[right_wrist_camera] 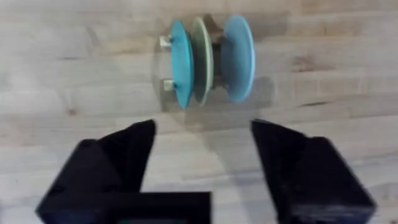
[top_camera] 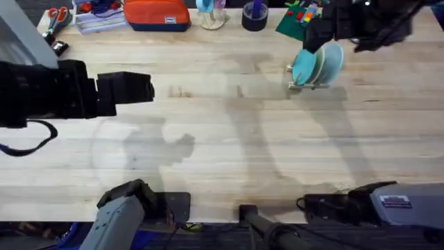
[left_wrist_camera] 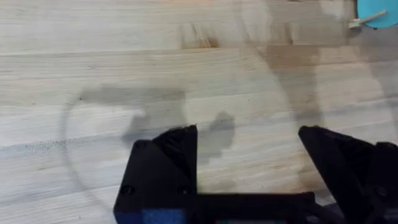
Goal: Pick up the plates from the table one by one and place each into a slot on the dish rack.
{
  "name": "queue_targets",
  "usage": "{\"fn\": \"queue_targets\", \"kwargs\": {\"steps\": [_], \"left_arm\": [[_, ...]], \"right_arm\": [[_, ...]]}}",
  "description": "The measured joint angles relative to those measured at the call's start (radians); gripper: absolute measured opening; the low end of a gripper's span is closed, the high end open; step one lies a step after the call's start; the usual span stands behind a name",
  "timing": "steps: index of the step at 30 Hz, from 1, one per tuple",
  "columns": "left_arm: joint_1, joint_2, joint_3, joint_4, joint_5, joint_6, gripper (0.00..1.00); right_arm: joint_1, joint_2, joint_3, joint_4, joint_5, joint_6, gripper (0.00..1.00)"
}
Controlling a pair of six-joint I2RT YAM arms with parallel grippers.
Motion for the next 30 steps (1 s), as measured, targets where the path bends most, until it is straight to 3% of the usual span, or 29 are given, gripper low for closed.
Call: {"fn": "queue_targets", "kwargs": {"steps": [3,20,30], "left_arm": [[0.000,0.000,0.000,0.000,0.000,0.000,0.993],[0.000,0.000,0.000,0.000,0.000,0.000,0.993],[0.000,0.000,0.000,0.000,0.000,0.000,0.993]], "right_arm": [[0.000,-0.026,0.000,-0.055,0.000,0.001,0.991],[0.000,-0.118,0.000,-0.271,0.000,0.008,0.986],[0.024,-0.293,0.000,-0.282,0.000,0.013,0.991]]}}
